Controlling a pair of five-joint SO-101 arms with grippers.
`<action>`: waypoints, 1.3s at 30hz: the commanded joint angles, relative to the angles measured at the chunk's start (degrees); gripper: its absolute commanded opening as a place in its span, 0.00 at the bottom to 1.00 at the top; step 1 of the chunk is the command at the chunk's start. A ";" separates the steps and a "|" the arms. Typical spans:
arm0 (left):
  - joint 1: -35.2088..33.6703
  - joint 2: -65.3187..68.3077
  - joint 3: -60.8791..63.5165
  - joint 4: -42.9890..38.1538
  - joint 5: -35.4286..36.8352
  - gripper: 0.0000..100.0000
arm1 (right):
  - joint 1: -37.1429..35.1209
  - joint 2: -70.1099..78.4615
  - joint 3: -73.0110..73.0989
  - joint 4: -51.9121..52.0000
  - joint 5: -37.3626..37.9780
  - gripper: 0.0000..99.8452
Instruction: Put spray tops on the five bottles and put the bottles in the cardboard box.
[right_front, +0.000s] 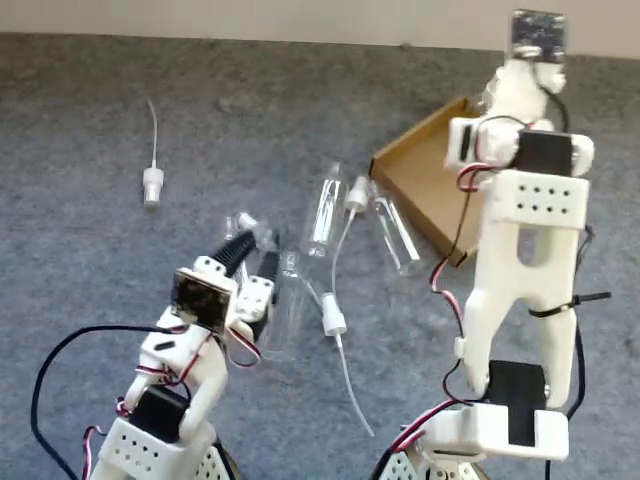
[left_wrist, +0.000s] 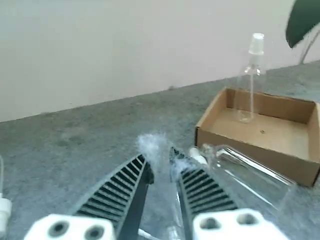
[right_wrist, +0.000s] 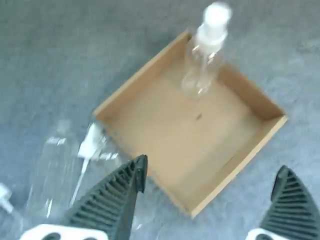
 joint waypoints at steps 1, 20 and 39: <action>-4.53 -0.48 0.92 -3.08 0.53 0.01 | -3.91 -3.12 -2.68 4.88 0.62 0.35; -4.53 -0.48 0.92 -3.08 0.44 0.01 | -16.92 0.92 -2.77 12.70 10.29 0.35; -4.53 -0.13 1.01 -3.08 0.35 0.01 | -17.80 27.74 -10.24 11.65 18.64 0.35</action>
